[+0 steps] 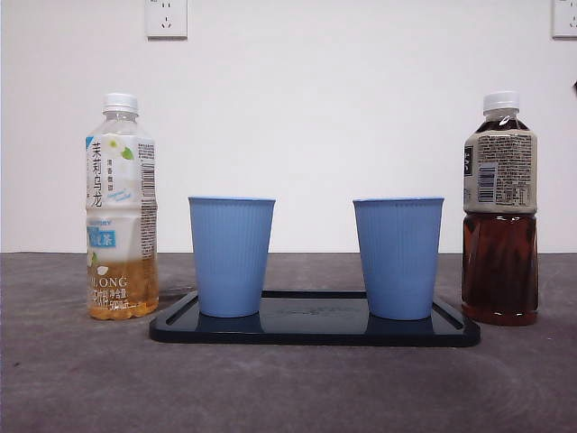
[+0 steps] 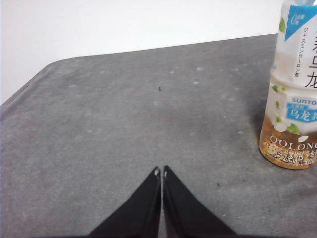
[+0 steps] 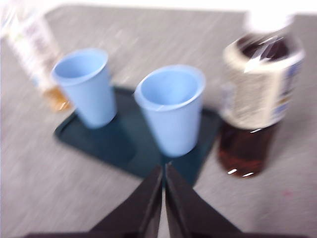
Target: Pour the drink into the cup
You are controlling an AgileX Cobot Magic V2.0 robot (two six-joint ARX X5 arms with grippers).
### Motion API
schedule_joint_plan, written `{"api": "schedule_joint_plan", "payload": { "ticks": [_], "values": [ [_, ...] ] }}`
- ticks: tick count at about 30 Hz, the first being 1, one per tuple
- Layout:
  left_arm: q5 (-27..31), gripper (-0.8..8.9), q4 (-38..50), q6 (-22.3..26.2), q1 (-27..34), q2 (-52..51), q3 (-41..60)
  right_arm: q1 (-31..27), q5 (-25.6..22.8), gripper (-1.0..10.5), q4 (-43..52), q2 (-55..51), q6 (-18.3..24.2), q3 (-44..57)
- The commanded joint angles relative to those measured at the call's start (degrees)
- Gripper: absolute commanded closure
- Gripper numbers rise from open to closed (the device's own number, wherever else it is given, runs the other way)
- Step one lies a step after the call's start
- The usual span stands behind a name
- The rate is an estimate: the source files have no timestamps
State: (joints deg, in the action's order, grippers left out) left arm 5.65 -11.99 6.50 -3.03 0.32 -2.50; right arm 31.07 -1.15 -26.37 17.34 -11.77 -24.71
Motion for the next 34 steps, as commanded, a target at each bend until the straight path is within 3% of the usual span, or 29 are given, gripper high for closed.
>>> {"api": "schedule_joint_plan", "payload": {
  "ticks": [1, 5, 8, 18, 34],
  "values": [
    [-0.11, 8.07, -1.29, -0.15, 0.07, -0.13, 0.74, -4.39, -0.39, 9.4, 0.46, -2.64, 2.40, -0.48],
    [-0.11, 8.07, -1.29, -0.15, 0.07, -0.13, 0.74, -14.49, -0.33, 9.4, 1.22, -8.09, 9.46, 1.40],
    [-0.11, 8.07, -1.29, -0.15, 0.07, -0.13, 0.74, -20.35, -0.35, 9.4, 7.67, -12.55, 12.96, 7.87],
    [-0.11, 8.07, -1.29, -0.15, 0.07, -0.13, 0.74, -27.69, -0.39, 9.4, 24.33, -17.14, 13.33, 21.35],
    [-0.11, 8.07, -1.29, -0.15, 0.07, -0.13, 0.74, -30.64, -0.39, 9.4, 20.79, -17.14, 13.33, 24.04]
  ]
}}
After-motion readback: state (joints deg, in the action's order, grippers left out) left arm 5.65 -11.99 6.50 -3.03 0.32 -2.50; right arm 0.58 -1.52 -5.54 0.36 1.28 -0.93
